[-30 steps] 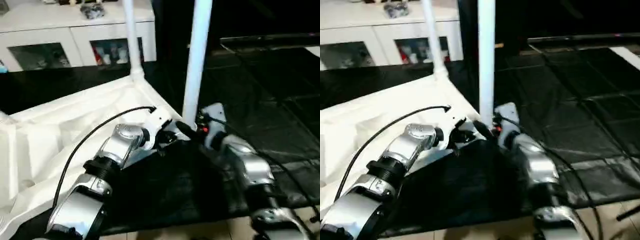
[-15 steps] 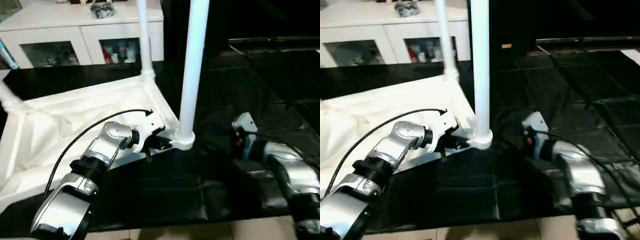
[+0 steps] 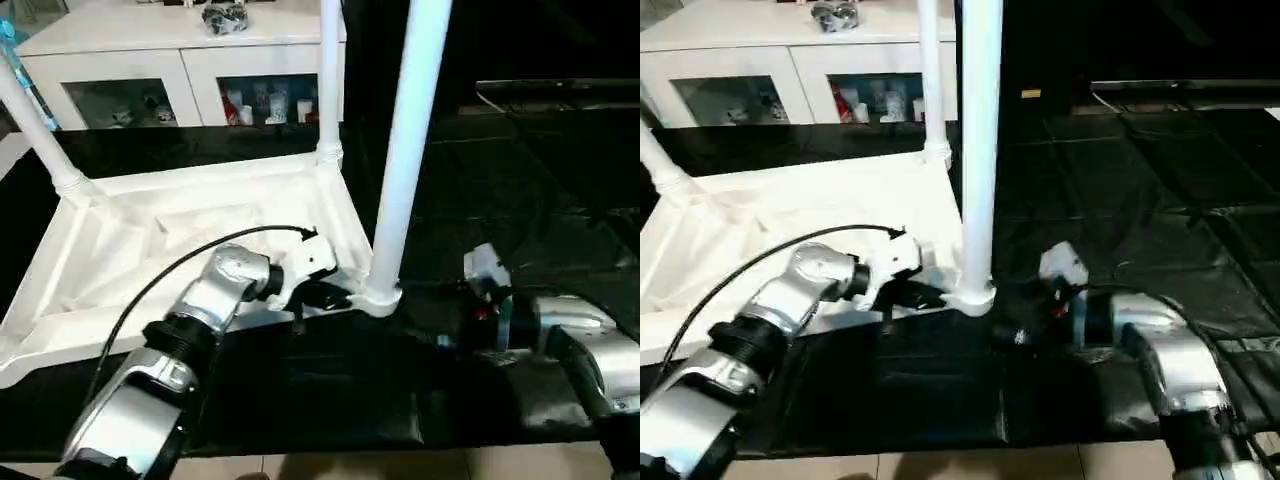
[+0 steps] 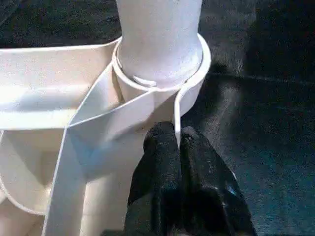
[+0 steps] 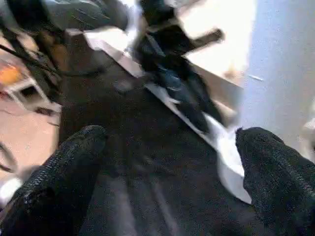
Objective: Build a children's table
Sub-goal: Rotate leg to tighten, then rotate table base
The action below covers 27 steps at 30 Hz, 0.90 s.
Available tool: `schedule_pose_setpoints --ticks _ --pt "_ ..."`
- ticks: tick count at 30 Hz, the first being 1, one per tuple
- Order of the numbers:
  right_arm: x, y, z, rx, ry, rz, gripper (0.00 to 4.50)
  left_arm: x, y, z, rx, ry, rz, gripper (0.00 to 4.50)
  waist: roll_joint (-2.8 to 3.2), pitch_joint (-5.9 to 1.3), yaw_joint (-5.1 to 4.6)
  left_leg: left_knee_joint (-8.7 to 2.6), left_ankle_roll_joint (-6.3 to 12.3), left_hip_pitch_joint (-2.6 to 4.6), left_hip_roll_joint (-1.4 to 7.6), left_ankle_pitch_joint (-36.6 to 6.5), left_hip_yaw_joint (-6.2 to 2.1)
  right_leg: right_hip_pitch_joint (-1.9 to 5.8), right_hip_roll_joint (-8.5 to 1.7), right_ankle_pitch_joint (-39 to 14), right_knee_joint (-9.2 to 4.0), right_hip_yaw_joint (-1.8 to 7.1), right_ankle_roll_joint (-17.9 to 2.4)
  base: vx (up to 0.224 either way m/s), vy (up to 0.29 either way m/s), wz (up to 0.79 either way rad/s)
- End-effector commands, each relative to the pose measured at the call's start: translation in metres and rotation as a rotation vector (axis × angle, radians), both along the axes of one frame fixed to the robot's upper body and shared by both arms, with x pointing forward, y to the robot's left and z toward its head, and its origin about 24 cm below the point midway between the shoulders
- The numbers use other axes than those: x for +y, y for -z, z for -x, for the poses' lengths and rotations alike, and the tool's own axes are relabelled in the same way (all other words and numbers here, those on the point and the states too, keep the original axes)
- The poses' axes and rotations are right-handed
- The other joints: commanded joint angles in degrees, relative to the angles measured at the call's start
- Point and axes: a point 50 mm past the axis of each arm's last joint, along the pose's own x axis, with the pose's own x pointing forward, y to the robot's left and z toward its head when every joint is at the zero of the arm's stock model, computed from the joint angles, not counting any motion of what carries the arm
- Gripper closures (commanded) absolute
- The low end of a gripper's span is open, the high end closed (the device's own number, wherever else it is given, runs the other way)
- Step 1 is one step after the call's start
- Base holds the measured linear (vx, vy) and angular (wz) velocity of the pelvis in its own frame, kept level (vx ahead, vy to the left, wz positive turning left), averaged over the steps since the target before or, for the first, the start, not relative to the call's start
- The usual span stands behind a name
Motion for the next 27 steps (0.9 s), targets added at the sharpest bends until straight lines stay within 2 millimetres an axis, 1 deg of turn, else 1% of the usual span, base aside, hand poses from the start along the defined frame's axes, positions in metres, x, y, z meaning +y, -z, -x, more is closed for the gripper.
schedule_pose_setpoints --ticks 1,2,3,4,5,7,8,9,10,11,12,13,14,15,16,17,18,19,20,21,22,23,24,25,26,27 --pt "0.008 -0.006 0.004 0.015 -0.044 -0.049 0.00 0.001 -0.022 0.000 -0.039 0.045 0.050 3.95 -0.92 -4.20 0.08 -3.71 5.80 -0.30 1.11 -6.6 0.03 3.77 -2.86 -14.6 -4.10 2.38 -11.1 0.000 0.000 0.00" --pt "0.010 -0.006 0.004 0.015 -0.050 -0.059 0.00 0.003 -0.022 0.001 -0.035 0.054 0.045 3.89 -1.03 -4.22 0.11 -3.86 5.43 -0.34 1.31 -6.5 -0.07 3.82 -3.05 -14.4 -3.89 2.45 -11.6 0.000 0.000 0.00" --pt "0.016 -0.007 0.002 0.009 -0.039 -0.074 0.00 0.009 -0.024 0.005 -0.027 0.058 0.039 3.76 -0.98 -4.19 -0.08 -3.87 5.11 -0.39 1.34 -6.3 -0.06 3.73 -3.04 -14.0 -3.74 2.49 -11.8 0.000 0.000 0.00" --pt "0.016 -0.007 0.002 0.009 -0.039 -0.074 0.00 0.009 -0.024 0.005 -0.027 0.058 0.039 3.61 -0.88 -4.07 -0.36 -3.89 4.86 -0.39 1.21 -6.7 0.00 3.57 -2.95 -14.4 -3.80 2.45 -11.8 0.000 0.000 0.00" --pt "0.020 -0.007 0.001 0.007 -0.039 -0.083 0.00 0.013 -0.025 0.006 -0.022 0.055 0.036 3.52 -0.91 -4.00 -0.53 -3.90 4.76 -0.34 1.10 -7.1 0.10 3.50 -2.83 -14.9 -4.02 2.43 -11.7 0.000 0.000 0.00" --pt "0.023 -0.009 0.000 0.004 -0.034 -0.095 0.00 0.017 -0.026 0.007 -0.011 0.050 0.029 3.45 -0.83 -3.93 -0.73 -3.96 4.20 -0.32 0.98 -7.5 0.09 3.58 -2.84 -16.3 -4.12 2.45 -11.1 0.000 0.000 0.00" --pt "0.035 -0.011 -0.003 0.010 -0.018 -0.130 0.00 0.036 -0.029 0.013 0.019 0.034 -0.005 3.37 -0.99 -3.97 -0.75 -4.06 3.87 -0.34 1.05 -7.2 -0.06 3.67 -2.94 -16.6 -3.94 2.47 -10.8 0.000 0.000 0.00" --pt "0.036 -0.011 -0.003 0.011 -0.017 -0.133 0.00 0.038 -0.029 0.014 0.021 0.032 -0.009 3.25 -0.97 -3.93 -1.01 -4.24 3.55 -0.51 1.09 -6.9 -0.21 3.68 -3.00 -17.0 -3.77 2.48 -10.4 0.000 0.000 0.00" --pt "0.040 -0.012 -0.003 0.015 -0.012 -0.146 0.00 0.045 -0.031 0.017 0.033 0.023 -0.022 3.12 -0.99 -3.85 -1.24 -4.32 3.44 -0.42 1.04 -7.2 -0.12 3.57 -2.82 -17.5 -3.93 2.47 -10.1 0.000 0.000 0.00" --pt "0.045 -0.014 -0.004 0.014 -0.014 -0.165 0.00 0.056 -0.033 0.022 0.046 0.001 -0.039 3.12 -1.14 -3.78 -1.50 -4.33 3.17 -0.20 1.02 -7.7 -0.06 3.31 -2.70 -18.5 -4.16 2.48 -9.8 0.000 0.000 0.00" --pt "0.055 -0.015 -0.005 0.008 -0.023 -0.192 0.00 0.078 -0.038 0.031 0.067 -0.042 -0.065 3.06 -1.12 -3.90 -1.59 -4.49 2.43 -0.27 1.22 -7.3 -0.31 3.52 -3.05 -17.5 -3.44 2.62 -10.4 0.000 0.000 0.00" --pt "0.055 -0.015 -0.005 0.008 -0.023 -0.192 0.00 0.078 -0.038 0.031 0.067 -0.042 -0.065 3.01 -0.85 -3.93 -1.75 -4.58 2.33 -0.37 1.24 -7.1 -0.39 3.51 -3.07 -17.1 -3.30 2.60 -10.6 0.000 0.000 0.00" --pt "0.057 -0.015 -0.006 0.005 -0.025 -0.195 0.00 0.081 -0.039 0.033 0.070 -0.048 -0.069 2.87 -0.72 -3.68 -2.03 -4.58 2.53 -0.24 1.08 -7.6 -0.18 3.13 -2.70 -17.5 -3.73 2.59 -10.5 0.000 0.000 0.00" --pt "0.061 -0.015 -0.006 -0.002 -0.029 -0.202 0.00 0.089 -0.042 0.037 0.076 -0.065 -0.078 2.68 -0.58 -3.69 -2.06 -4.55 2.13 0.22 1.20 -8.2 -0.16 2.98 -2.73 -16.9 -3.61 2.72 -11.2 0.000 0.000 0.00" --pt "0.067 -0.015 -0.008 -0.010 -0.024 -0.204 0.00 0.098 -0.045 0.043 0.068 -0.102 -0.085 2.68 -0.28 -3.63 -1.93 -4.65 1.58 0.48 1.36 -9.0 -0.13 2.73 -2.68 -16.0 -3.45 2.79 -11.6 0.000 0.000 0.00" --pt "0.069 -0.014 -0.009 -0.015 -0.019 -0.203 0.00 0.102 -0.047 0.045 0.065 -0.119 -0.085 2.64 -0.34 -3.51 -2.04 -4.77 1.62 0.19 1.26 -9.1 -0.20 2.93 -2.66 -15.7 -3.46 2.77 -11.6 0.000 0.000 0.00" --pt "0.080 -0.012 -0.014 -0.021 0.030 -0.201 0.00 0.114 -0.053 0.059 0.068 -0.182 -0.081 2.58 -0.40 -3.54 -2.23 -4.89 1.27 0.13 1.22 -9.2 -0.18 3.02 -2.59 -14.7 -3.33 2.78 -11.9 0.000 0.000 0.00" --pt "0.080 -0.012 -0.014 -0.021 0.030 -0.201 0.00 0.114 -0.053 0.059 0.068 -0.182 -0.081 2.48 -0.48 -3.52 -2.33 -4.95 0.86 0.04 1.25 -9.1 -0.23 2.97 -2.72 -13.9 -3.01 2.87 -12.5 0.000 0.000 0.00" --pt "0.087 -0.011 -0.018 -0.026 0.070 -0.197 0.00 0.119 -0.055 0.069 0.077 -0.210 -0.088 2.48 -0.46 -3.35 -2.46 -5.08 0.70 0.02 1.13 -9.8 -0.15 2.98 -2.57 -15.2 -3.20 2.80 -12.2 0.000 0.000 0.00" --pt "0.093 -0.009 -0.021 -0.034 0.108 -0.186 0.00 0.123 -0.056 0.078 0.088 -0.229 -0.098 2.36 -0.42 -3.35 -2.71 -5.16 0.19 0.01 1.21 -10.3 -0.23 3.05 -2.82 -16.3 -3.21 2.88 -12.0 0.000 0.000 0.00" --pt "0.096 -0.009 -0.022 -0.039 0.126 -0.180 0.00 0.124 -0.057 0.082 0.094 -0.238 -0.105 2.26 -0.55 -3.13 -2.68 -5.28 0.18 0.03 1.10 -11.1 -0.16 2.85 -2.59 -18.1 -3.47 2.82 -11.5 0.000 0.000 0.00" --pt "0.105 -0.005 -0.024 -0.034 0.148 -0.166 0.00 0.129 -0.055 0.093 0.116 -0.272 -0.130 2.19 -0.31 -3.07 -2.70 -5.19 -0.10 0.32 1.03 -12.5 -0.17 2.67 -2.72 -20.1 -3.66 2.91 -11.2 0.000 0.000 0.00" --pt "0.108 -0.004 -0.025 -0.035 0.155 -0.165 0.00 0.130 -0.054 0.096 0.123 -0.280 -0.135 2.15 -0.40 -2.88 -2.75 -5.33 -0.09 0.24 0.97 -12.8 -0.15 2.64 -2.51 -21.1 -3.92 2.92 -10.5 0.000 0.000 0.00" --pt "0.118 -0.001 -0.028 -0.036 0.190 -0.148 0.00 0.133 -0.051 0.104 0.148 -0.302 -0.144 2.06 -0.07 -3.02 -2.65 -5.19 -0.23 0.54 0.96 -13.0 -0.12 2.39 -2.62 -21.1 -3.87 2.99 -10.5 0.000 0.000 0.00" --pt "0.122 0.001 -0.029 -0.037 0.209 -0.136 0.00 0.133 -0.050 0.108 0.160 -0.312 -0.146 1.94 -0.15 -2.78 -2.89 -5.49 -0.53 0.27 1.02 -13.5 -0.23 2.53 -2.55 -21.4 -3.90 2.96 -10.4 0.000 0.000 0.00" --pt "0.127 0.003 -0.030 -0.035 0.223 -0.124 0.00 0.134 -0.049 0.111 0.171 -0.325 -0.147 1.84 0.08 -2.78 -2.77 -5.43 -0.91 0.72 0.93 -14.8 -0.25 2.25 -2.43 -22.4 -4.08 2.95 -9.9 0.000 0.000 0.00"
